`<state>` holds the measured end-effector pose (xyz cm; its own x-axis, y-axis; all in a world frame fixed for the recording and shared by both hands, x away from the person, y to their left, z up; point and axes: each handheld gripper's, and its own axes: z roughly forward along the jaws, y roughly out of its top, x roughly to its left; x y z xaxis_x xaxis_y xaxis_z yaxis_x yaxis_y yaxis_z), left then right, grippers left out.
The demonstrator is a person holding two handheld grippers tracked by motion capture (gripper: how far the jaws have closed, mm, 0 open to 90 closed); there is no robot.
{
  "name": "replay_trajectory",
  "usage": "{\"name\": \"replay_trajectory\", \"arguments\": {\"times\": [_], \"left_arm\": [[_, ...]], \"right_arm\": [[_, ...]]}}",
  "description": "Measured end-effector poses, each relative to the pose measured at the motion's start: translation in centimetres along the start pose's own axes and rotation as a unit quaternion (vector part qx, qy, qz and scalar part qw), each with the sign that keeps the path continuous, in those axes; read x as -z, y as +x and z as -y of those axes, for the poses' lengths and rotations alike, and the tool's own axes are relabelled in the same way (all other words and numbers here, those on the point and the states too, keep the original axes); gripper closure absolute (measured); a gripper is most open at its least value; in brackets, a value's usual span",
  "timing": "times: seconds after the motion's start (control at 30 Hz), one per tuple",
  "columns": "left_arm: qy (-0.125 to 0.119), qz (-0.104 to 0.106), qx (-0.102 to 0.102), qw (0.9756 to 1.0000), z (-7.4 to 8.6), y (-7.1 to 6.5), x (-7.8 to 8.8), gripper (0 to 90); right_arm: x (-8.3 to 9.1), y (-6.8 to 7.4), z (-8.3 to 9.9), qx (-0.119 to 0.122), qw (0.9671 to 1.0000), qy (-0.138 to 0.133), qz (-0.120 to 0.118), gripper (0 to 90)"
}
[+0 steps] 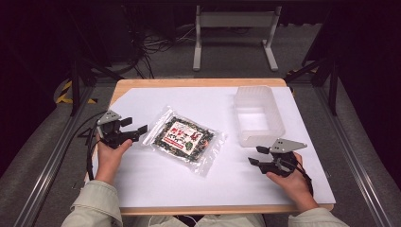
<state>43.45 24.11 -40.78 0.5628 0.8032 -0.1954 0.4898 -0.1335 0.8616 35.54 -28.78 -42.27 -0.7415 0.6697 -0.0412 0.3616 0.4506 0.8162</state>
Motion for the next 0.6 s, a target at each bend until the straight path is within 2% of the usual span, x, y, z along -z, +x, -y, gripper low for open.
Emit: {"name": "replay_trajectory", "arguments": {"times": [0.13,0.27,0.4,0.6], "left_arm": [[0.016,0.008,0.017,0.9997,0.8,0.5,-1.2,21.1],[0.034,0.013,0.021,0.9991,1.2,0.7,-1.8,21.1],[0.042,0.01,0.021,0.9989,1.5,0.9,-2.1,21.0],[0.067,0.009,0.026,0.9974,1.9,0.8,-2.7,21.6]], "right_arm": [[0.0,0.1,0.0,0.004,1.0,0.0,-0.001,43.2],[0.0,0.1,0.0,0.005,1.0,0.0,0.0,42.9],[0.0,0.1,0.0,0.005,1.0,0.001,0.0,42.9],[-0.1,0.2,0.0,0.008,1.0,0.004,0.0,42.6]]}}
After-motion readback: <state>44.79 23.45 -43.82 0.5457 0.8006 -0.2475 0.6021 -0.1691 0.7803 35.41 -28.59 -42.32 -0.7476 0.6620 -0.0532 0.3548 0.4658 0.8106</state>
